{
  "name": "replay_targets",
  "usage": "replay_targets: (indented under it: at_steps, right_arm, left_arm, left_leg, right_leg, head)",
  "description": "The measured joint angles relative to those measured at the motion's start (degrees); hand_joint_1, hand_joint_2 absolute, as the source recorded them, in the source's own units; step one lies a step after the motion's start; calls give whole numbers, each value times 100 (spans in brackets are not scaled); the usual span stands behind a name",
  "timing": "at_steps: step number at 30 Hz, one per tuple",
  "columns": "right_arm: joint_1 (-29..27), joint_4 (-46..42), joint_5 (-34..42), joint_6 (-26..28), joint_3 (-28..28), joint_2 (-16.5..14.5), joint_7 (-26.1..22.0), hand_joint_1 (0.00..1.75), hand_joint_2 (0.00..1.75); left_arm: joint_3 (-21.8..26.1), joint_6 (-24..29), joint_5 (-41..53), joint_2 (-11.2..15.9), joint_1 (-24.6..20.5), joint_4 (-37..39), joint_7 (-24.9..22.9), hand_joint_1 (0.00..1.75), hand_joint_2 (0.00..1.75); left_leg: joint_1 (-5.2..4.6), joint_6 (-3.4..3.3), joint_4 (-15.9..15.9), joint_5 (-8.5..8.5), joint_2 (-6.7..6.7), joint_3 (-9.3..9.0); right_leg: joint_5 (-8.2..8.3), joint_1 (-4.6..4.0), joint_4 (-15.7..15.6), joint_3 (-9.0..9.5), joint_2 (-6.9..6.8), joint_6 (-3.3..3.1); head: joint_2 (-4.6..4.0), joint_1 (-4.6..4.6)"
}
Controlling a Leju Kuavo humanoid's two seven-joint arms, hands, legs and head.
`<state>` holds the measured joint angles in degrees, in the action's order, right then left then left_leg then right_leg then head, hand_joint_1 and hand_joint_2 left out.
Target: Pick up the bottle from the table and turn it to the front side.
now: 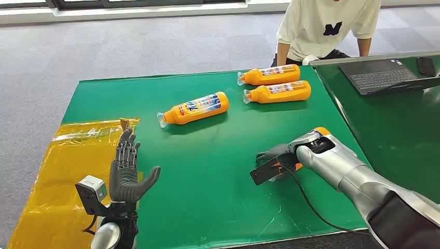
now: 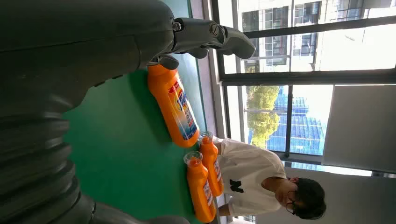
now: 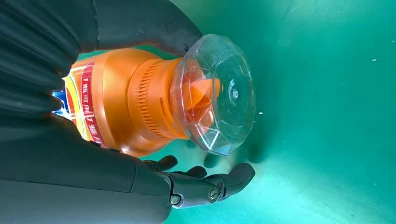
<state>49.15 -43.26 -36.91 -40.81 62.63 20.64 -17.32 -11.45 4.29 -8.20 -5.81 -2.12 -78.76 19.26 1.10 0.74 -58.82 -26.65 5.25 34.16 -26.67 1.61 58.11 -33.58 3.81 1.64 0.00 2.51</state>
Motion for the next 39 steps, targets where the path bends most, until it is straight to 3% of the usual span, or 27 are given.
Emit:
replay_targets:
  at_steps: [18,19,22,23,31,39]
  right_arm:
    - [-164,169,-321,148,-172,-53,34,0,175]
    - [-174,167,-379,191,-172,-52,77,16,175]
    - [-212,151,-593,369,-172,-51,249,147,175]
    - [-231,142,-675,445,-171,-51,301,175,175]
    - [-468,-129,-1264,1647,-167,158,570,175,175]
    - [-610,-312,-1608,1863,-167,291,706,175,175]
  left_arm:
    - [-10,-68,-73,-15,-104,165,-38,0,175]
    - [-11,-69,-74,-15,-111,171,-38,0,175]
    - [-19,-70,-77,-16,-123,192,-39,0,175]
    - [-23,-71,-78,-18,-126,200,-39,0,175]
    - [-28,-80,-84,-52,-15,146,-29,0,175]
    - [-28,-109,-70,-66,24,116,-4,0,175]
  left_leg:
    - [0,0,0,0,-15,-31]
    - [0,0,0,0,-15,-32]
    - [0,0,0,0,-15,-33]
    - [0,0,0,0,-14,-34]
    - [-2,-2,-1,1,-9,-32]
    - [-2,-1,0,-1,-16,-27]
  right_leg:
    - [1,-3,-1,24,7,0]
    - [1,-3,-1,25,7,0]
    - [1,-2,-1,28,6,0]
    - [1,-2,-2,29,6,1]
    - [3,-1,-2,31,3,2]
    - [4,-4,-2,22,8,1]
  head:
    - [0,0]
    - [0,0]
    - [0,0]
    - [0,0]
    - [0,0]
    - [0,0]
